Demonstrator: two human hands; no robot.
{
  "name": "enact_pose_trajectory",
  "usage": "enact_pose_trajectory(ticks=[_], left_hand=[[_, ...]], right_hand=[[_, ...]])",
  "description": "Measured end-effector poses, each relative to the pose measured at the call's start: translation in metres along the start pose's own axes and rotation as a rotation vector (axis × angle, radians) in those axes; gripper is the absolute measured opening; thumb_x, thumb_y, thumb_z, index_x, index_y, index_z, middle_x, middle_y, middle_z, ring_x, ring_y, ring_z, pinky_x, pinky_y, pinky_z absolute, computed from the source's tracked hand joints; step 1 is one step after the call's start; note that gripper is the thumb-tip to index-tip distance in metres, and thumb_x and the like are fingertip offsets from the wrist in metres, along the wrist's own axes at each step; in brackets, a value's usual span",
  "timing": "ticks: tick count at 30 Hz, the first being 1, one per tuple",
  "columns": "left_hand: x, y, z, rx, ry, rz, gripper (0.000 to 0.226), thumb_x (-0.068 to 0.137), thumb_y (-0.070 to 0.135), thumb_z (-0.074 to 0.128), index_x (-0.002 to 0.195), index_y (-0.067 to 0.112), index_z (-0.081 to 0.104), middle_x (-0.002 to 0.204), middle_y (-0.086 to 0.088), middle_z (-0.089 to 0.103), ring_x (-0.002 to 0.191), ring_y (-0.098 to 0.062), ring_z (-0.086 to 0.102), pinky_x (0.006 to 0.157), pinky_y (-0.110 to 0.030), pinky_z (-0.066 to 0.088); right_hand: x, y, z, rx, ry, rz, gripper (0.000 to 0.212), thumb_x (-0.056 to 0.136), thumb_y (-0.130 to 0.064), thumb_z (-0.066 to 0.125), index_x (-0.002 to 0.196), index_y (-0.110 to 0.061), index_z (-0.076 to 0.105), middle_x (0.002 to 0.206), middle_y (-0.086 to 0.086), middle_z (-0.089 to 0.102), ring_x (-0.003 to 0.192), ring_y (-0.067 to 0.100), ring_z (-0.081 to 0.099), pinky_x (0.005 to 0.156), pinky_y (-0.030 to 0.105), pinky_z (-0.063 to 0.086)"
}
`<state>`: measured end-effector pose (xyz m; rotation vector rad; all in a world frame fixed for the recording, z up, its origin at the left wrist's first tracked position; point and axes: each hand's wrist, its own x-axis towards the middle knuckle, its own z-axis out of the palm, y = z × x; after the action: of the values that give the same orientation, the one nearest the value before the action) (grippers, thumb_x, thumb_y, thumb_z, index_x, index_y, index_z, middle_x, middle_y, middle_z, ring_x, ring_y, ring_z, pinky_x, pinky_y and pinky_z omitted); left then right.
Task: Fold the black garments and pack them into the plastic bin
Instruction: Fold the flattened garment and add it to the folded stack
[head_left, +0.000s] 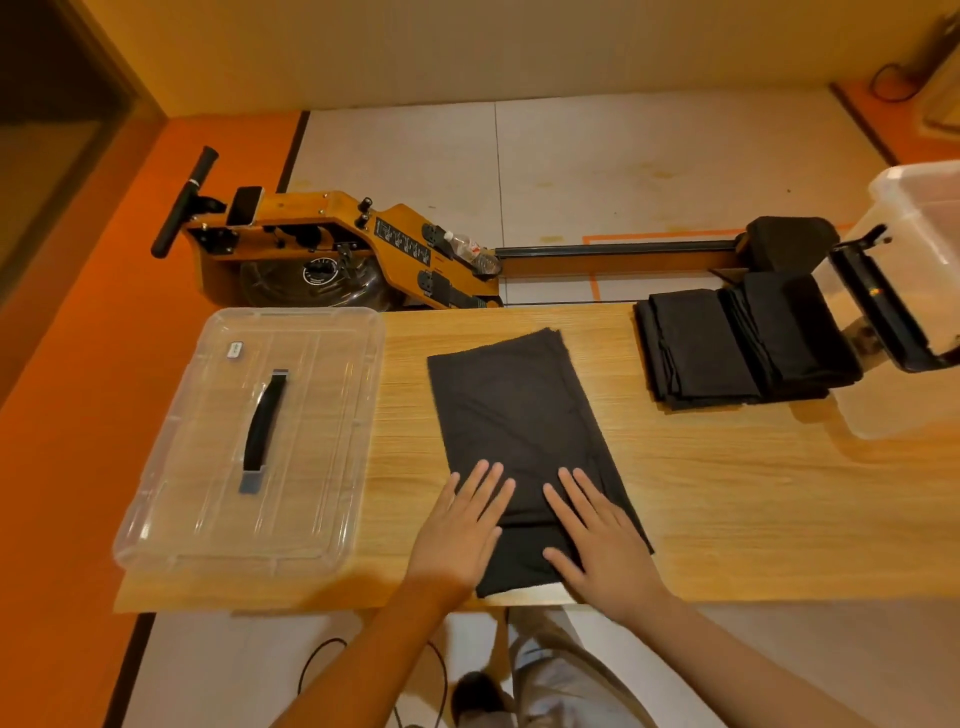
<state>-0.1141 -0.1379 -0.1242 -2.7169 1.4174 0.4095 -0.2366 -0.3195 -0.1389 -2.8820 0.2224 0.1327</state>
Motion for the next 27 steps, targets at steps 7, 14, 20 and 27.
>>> enact_pose_trajectory(ticks=[7,14,20,27], left_hand=[[-0.051,0.001,0.025,0.006,-0.042,0.168,0.101,0.074,0.072,0.055,0.152,0.019,0.019,0.159,-0.003,0.02,0.147,-0.02,0.01,0.117,-0.04,0.014],[-0.068,0.01,0.021,0.033,0.013,0.189,0.105,0.047,0.011,0.09,0.141,0.023,0.046,0.148,-0.005,0.044,0.138,-0.022,0.037,0.108,-0.042,0.034],[-0.094,0.006,0.005,-0.237,0.036,0.189,0.063,0.085,0.009,0.058,0.143,0.029,0.043,0.153,0.011,0.032,0.143,-0.002,0.017,0.121,-0.033,0.001],[-0.07,-0.013,-0.043,-0.876,0.088,-0.165,0.019,0.098,0.025,0.05,0.107,0.028,0.066,0.096,0.009,0.07,0.092,-0.004,0.063,0.084,-0.031,0.052]], right_hand=[[-0.038,-0.003,0.005,-0.031,-0.088,-0.092,0.094,0.08,-0.073,0.052,0.153,-0.024,0.018,0.16,0.001,0.016,0.148,0.019,0.006,0.116,0.038,0.01],[-0.062,0.008,0.009,-0.027,-0.041,-0.032,0.123,0.05,0.01,0.08,0.152,-0.025,0.02,0.154,0.004,0.03,0.143,0.018,0.022,0.118,0.03,0.005],[-0.082,0.005,-0.014,0.178,0.053,-0.039,0.064,0.062,0.008,0.077,0.119,-0.019,0.067,0.131,-0.002,0.058,0.117,0.021,0.06,0.102,0.025,0.039],[-0.062,0.003,-0.071,0.609,0.091,0.27,0.014,0.091,-0.014,0.06,0.088,-0.027,0.065,0.08,-0.013,0.066,0.078,0.004,0.061,0.071,0.031,0.05]])
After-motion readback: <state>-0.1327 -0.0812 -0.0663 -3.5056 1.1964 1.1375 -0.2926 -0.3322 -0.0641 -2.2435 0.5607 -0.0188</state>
